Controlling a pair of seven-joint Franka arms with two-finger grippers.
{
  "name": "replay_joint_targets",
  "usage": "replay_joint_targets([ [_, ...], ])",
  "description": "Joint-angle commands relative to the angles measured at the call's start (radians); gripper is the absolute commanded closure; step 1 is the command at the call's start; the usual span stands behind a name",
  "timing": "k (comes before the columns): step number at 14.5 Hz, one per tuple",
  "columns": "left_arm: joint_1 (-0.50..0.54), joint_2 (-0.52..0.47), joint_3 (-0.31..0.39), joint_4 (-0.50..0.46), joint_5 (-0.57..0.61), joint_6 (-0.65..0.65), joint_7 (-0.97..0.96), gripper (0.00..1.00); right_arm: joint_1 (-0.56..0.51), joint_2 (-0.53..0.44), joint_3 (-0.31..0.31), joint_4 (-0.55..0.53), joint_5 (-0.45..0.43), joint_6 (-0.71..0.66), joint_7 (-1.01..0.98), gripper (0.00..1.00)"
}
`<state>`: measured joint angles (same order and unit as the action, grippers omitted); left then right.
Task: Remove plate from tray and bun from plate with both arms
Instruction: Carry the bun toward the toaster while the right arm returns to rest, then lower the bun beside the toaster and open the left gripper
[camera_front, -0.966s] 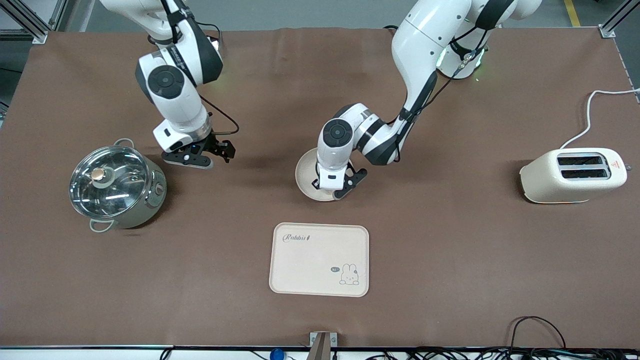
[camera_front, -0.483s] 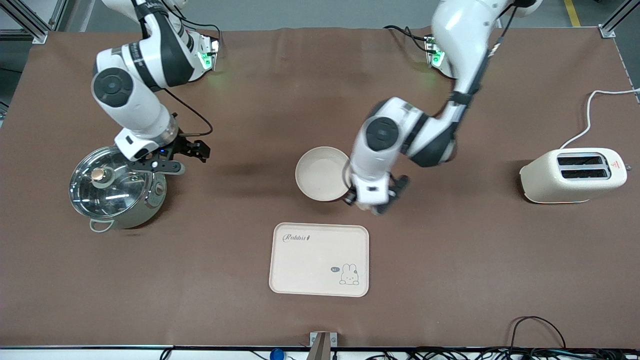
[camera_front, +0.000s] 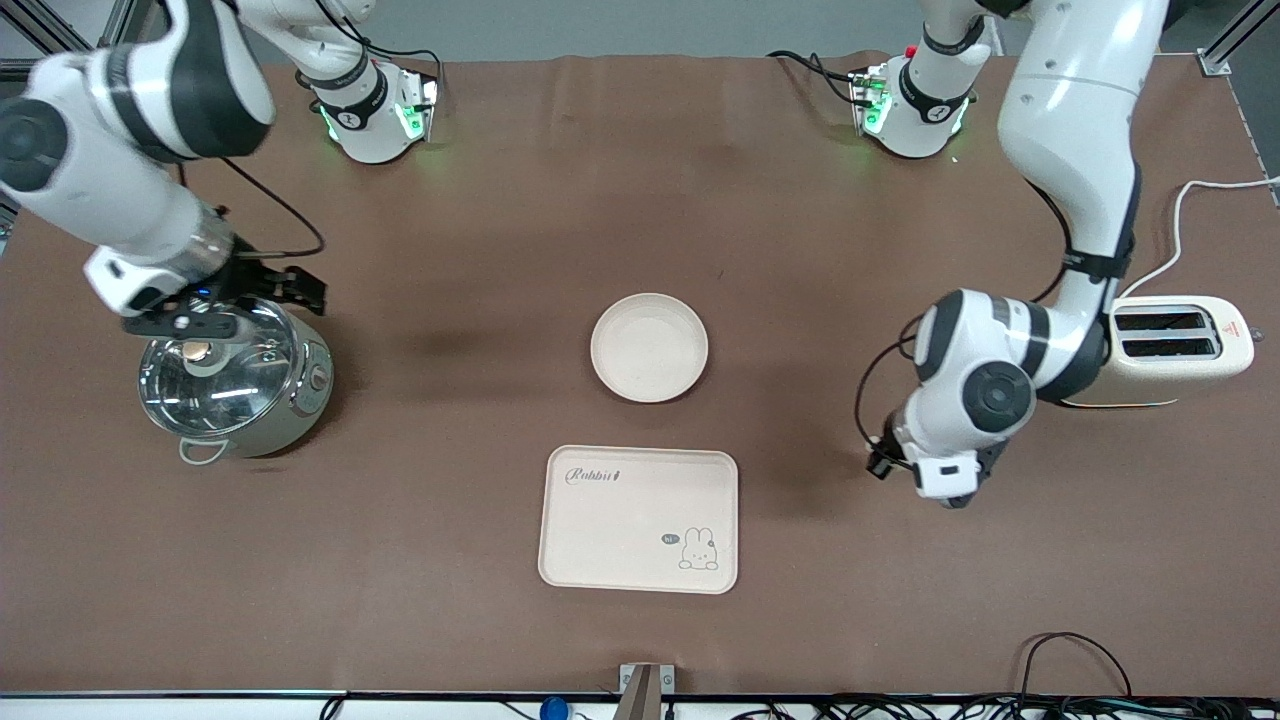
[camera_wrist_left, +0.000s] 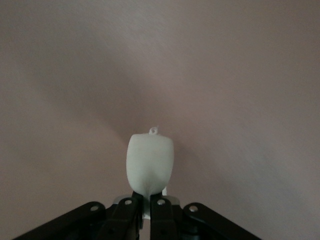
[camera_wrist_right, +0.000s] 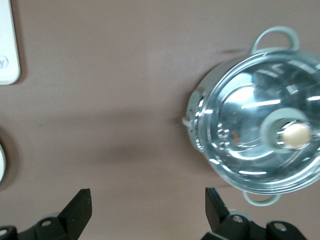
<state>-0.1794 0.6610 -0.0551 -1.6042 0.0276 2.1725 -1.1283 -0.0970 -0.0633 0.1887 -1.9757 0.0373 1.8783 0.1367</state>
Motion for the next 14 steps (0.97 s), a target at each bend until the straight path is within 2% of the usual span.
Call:
replay_joint_targets([
  [1,0.011,0.032,-0.012,0.001,0.020,0.003,0.012,0.84,-0.019,-0.003,-0.022,0.093,0.024,-0.048,-0.040,0.00],
  [2,0.011,0.035,-0.012,0.000,0.020,0.003,0.015,0.79,-0.042,-0.001,-0.022,0.122,0.021,-0.048,-0.040,0.00],
  [3,0.014,0.040,-0.012,0.000,0.020,0.001,0.021,0.66,-0.058,0.007,-0.022,0.168,0.023,-0.048,-0.040,0.00],
  [4,0.018,0.042,-0.012,0.000,0.020,0.001,0.031,0.37,-0.062,0.016,-0.022,0.216,0.020,-0.060,-0.040,0.00],
  [5,0.021,0.043,-0.012,-0.002,0.021,0.000,0.042,0.03,-0.072,0.031,-0.022,0.262,0.013,-0.089,-0.040,0.00],
  [7,0.021,0.034,-0.012,-0.003,0.020,-0.002,0.096,0.00,-0.096,0.065,-0.018,0.345,0.012,-0.134,-0.042,0.00],
  [9,0.017,-0.010,-0.014,0.003,0.021,-0.002,0.096,0.00,-0.098,0.068,-0.025,0.373,0.004,-0.134,-0.042,0.00],
  [12,0.014,-0.069,-0.022,0.010,0.021,-0.017,0.099,0.00,-0.060,0.065,-0.063,0.425,-0.086,-0.168,-0.055,0.00],
  [14,0.006,-0.102,-0.023,0.026,0.021,-0.039,0.099,0.00,-0.047,0.062,-0.064,0.433,-0.097,-0.198,-0.057,0.00],
])
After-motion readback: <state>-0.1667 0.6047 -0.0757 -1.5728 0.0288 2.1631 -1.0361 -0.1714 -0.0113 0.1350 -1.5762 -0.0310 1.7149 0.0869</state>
